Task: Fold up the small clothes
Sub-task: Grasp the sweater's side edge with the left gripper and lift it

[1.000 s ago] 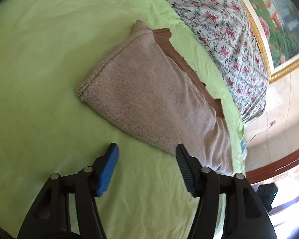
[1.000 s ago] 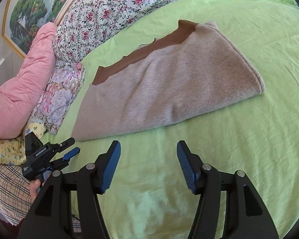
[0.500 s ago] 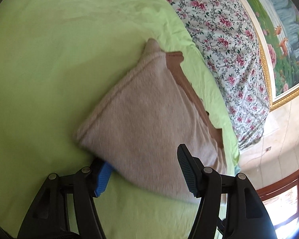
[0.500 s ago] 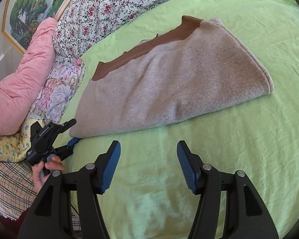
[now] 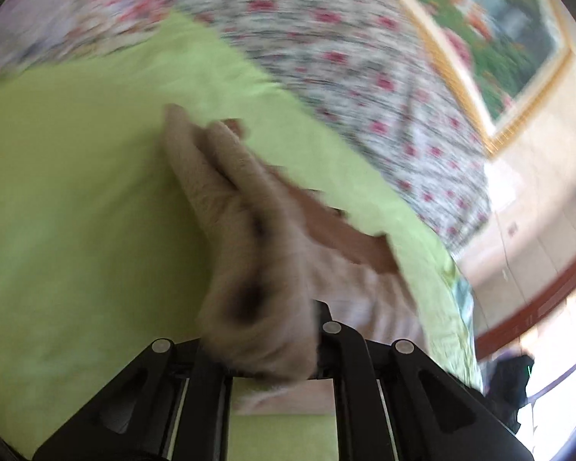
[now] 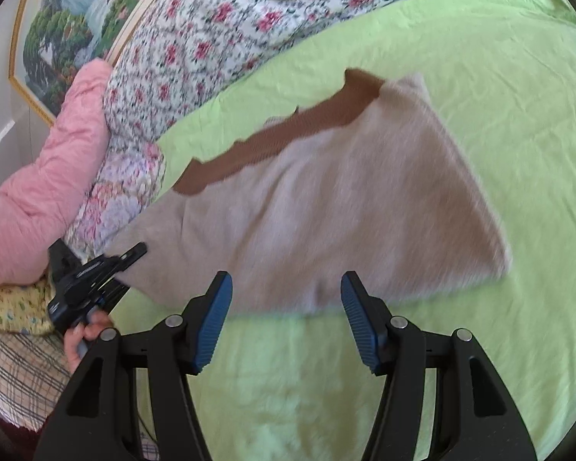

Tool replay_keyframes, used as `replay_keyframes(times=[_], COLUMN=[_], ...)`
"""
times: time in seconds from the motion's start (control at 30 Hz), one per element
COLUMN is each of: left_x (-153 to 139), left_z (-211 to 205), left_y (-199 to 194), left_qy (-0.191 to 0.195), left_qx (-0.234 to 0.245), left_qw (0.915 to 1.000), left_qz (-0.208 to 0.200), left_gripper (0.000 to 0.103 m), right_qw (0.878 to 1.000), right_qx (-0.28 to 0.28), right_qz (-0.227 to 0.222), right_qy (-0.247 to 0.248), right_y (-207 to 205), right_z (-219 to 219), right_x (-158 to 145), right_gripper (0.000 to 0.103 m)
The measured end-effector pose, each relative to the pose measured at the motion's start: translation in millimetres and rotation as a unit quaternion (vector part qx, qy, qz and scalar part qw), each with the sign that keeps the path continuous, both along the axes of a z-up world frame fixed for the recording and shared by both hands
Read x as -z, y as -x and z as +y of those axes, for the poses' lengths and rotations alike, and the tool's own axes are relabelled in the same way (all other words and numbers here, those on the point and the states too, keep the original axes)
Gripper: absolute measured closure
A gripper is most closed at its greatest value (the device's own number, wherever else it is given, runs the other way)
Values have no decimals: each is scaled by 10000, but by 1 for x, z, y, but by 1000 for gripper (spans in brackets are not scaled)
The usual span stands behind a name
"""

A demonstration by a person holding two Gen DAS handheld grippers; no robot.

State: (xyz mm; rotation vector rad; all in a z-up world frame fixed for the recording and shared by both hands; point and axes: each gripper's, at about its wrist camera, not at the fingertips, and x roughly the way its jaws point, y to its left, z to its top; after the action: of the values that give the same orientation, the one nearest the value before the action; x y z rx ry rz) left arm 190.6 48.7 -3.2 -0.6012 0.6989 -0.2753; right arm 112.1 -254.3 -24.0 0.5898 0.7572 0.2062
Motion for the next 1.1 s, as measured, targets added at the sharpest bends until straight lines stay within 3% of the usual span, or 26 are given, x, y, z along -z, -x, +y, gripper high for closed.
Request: replay_keyframes(times=[0.17,0.27,0.37,0.63,0.83,0.87,0.93,1.0,1.1], left_x=[-21,-10,9,22,18,17,13,3,-14], left_z=[-83,-125,-149,-148,-158,-158,-160,-162,-176], left_y=[-16,-26,-35,-40,-41,-41,-41,-41,-40], left_qy=[-340,-634,-681,-540,-884,-934,-959,-909,-801], left_qx=[929,1239,1416,1481,1529,1532,1523,1555,1765], left_qw=[9948,9902,9875,9872,9841,9836,9835,9836,9810], left_qz=[-257,-138,96,221,193,191,176,119,-96], left_gripper=[96,96,96,96,96,96,96,96,96], right_qw=[9996,9982,9950,9769,9731,9748,9752,9750,9781], right_qx=[59,-74,-359,-1230,-1466,-1455,-1469,-1552,-1698], right_qz=[2,17,143,529,472,447,488,383,-121], right_qy=[-293,-596,-923,-1664,-1712,-1633,-1581,-1542,-1198], right_y=[-24,-40,-62,-128,-186,-196,-209,-212,-196], right_z=[-36,-50,-52,-10,22,26,27,25,17], right_x=[-5,-6,-1,28,24,23,21,8,-30], right_gripper=[43,43,43,39,40,41,80,85,87])
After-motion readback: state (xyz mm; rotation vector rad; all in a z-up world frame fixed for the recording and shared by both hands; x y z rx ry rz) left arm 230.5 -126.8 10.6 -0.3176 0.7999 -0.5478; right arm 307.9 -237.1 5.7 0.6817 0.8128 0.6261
